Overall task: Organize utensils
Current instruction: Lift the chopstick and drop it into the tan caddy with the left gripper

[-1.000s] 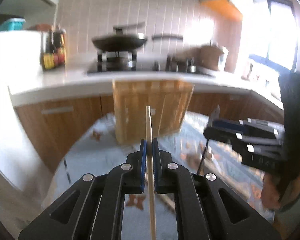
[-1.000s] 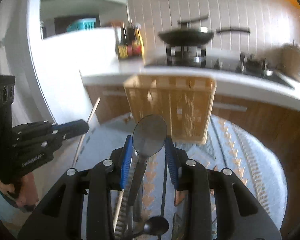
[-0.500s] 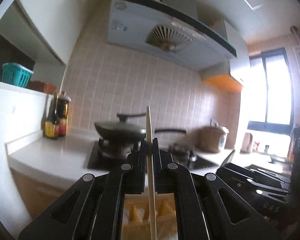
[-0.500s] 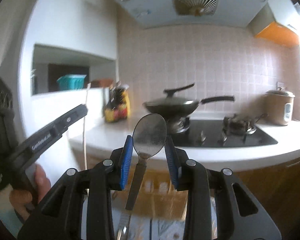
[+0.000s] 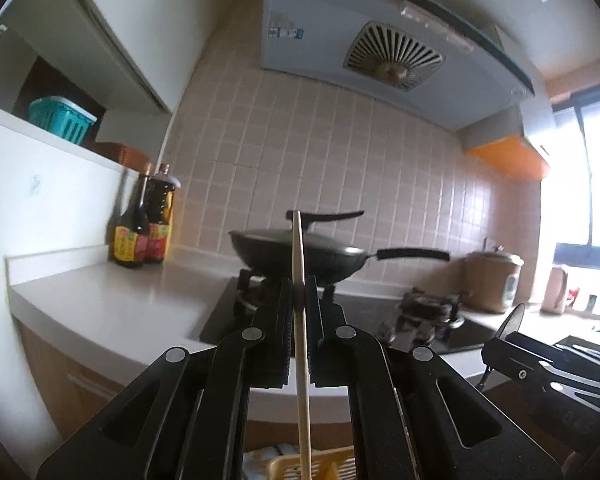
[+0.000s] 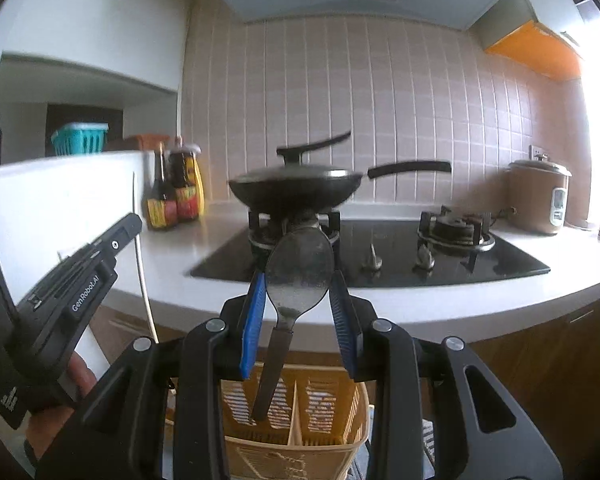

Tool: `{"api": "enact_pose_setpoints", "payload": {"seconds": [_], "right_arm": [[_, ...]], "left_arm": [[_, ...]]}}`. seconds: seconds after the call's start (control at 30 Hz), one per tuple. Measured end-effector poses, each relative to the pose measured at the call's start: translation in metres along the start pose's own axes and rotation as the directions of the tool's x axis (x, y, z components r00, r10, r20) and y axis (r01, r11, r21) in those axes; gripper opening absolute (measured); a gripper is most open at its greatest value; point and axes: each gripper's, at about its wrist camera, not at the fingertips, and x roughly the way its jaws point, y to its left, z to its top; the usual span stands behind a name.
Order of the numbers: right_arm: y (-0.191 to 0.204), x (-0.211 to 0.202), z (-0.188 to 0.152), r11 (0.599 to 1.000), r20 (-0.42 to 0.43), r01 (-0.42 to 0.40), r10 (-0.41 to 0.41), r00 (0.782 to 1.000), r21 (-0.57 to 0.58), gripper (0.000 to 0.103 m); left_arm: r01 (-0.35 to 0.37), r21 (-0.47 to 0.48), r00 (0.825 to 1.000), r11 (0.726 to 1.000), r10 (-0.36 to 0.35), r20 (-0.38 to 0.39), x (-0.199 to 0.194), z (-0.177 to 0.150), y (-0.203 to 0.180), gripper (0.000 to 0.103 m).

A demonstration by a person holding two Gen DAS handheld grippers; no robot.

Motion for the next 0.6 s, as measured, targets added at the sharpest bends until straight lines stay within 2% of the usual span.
{"api": "enact_pose_setpoints", "payload": {"seconds": [0.13,0.37,0.4,0.43,0.5,0.53,0.6], "right_arm": [[0.001,0.014,-0.011,1.0,-0.051,-0.002,0.001,0.999,-0.013,0.03],[0.002,0.019,-0.026,0.999,-0.131,-0.032,0.03,0.991,-0.013,0.03],[0.002,0.016,-0.027,0.999,-0.141,-0.039,0.038,0.989,-0.006,0.03],[0.001,0.014,-0.027,0.999,-0.15,-0.047,0.048,0.988,0.006,0.031],[-0.001,0.008,-0.027,0.998,-0.162,-0.059,0.063,0.985,0.031,0.051],[-0.002,0.003,-0.027,0.997,-0.159,-0.065,0.071,0.985,0.042,0.064],[-0.003,-0.009,-0.025,0.996,-0.152,-0.079,0.085,0.985,0.042,0.065]], "left_arm": [[-0.01,0.036,1.0,0.999,0.011,-0.018,-0.001,-0.014,-0.001,0.004],[-0.006,0.05,0.998,0.999,0.009,-0.06,-0.008,-0.015,-0.003,0.005],[-0.006,0.052,0.998,0.999,0.009,-0.064,-0.013,-0.015,-0.002,0.008],[-0.007,0.055,0.998,0.998,0.01,-0.065,-0.016,-0.015,-0.002,0.016],[-0.012,0.062,0.998,0.998,0.016,-0.062,-0.025,-0.013,0.0,0.03],[-0.01,0.067,0.998,0.998,0.015,-0.063,-0.031,-0.01,0.001,0.036],[-0.005,0.067,0.998,0.998,0.009,-0.068,-0.044,-0.004,0.003,0.036]]}}
